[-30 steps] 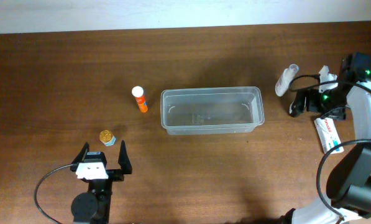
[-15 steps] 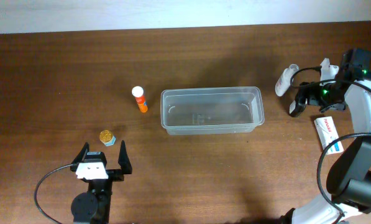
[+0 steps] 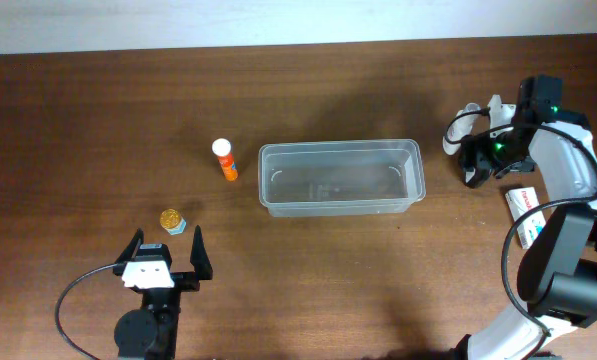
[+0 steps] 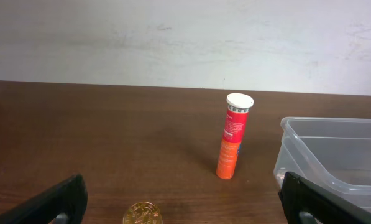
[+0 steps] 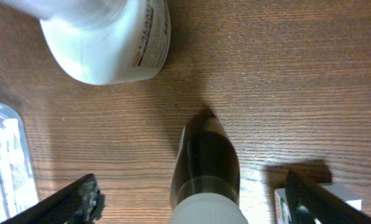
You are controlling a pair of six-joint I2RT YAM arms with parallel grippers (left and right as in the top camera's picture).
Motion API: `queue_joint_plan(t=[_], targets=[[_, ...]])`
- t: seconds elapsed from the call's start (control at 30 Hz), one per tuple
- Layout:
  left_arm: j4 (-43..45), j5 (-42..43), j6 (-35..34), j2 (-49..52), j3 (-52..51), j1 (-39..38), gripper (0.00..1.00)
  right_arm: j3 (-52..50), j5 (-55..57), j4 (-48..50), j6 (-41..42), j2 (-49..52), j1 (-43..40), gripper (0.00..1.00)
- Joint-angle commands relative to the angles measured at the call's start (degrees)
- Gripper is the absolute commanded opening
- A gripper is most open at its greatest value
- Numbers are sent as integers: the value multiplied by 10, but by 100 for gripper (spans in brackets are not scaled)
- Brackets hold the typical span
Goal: Pack container
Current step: 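Lower the right gripper and grasp the dark brown bottle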
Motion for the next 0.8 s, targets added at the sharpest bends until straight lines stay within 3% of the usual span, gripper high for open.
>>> queue_joint_plan(t=[0.0,0.17,0.33,0.53,0.77], targets=[[-1,-6,9,-4,-2,3,99,10,23,3,-3,5,0,83],[-1,-6,9,-4,-2,3,99,10,23,11,-3,5,0,75],[-1,-6,9,-4,-2,3,99,10,27,17,-3,5,0,56],[-1,-6,9,-4,-2,3,99,10,27,23,-3,5,0,42],[-1,-6,9,-4,-2,3,99,10,27,25,-3,5,0,32]])
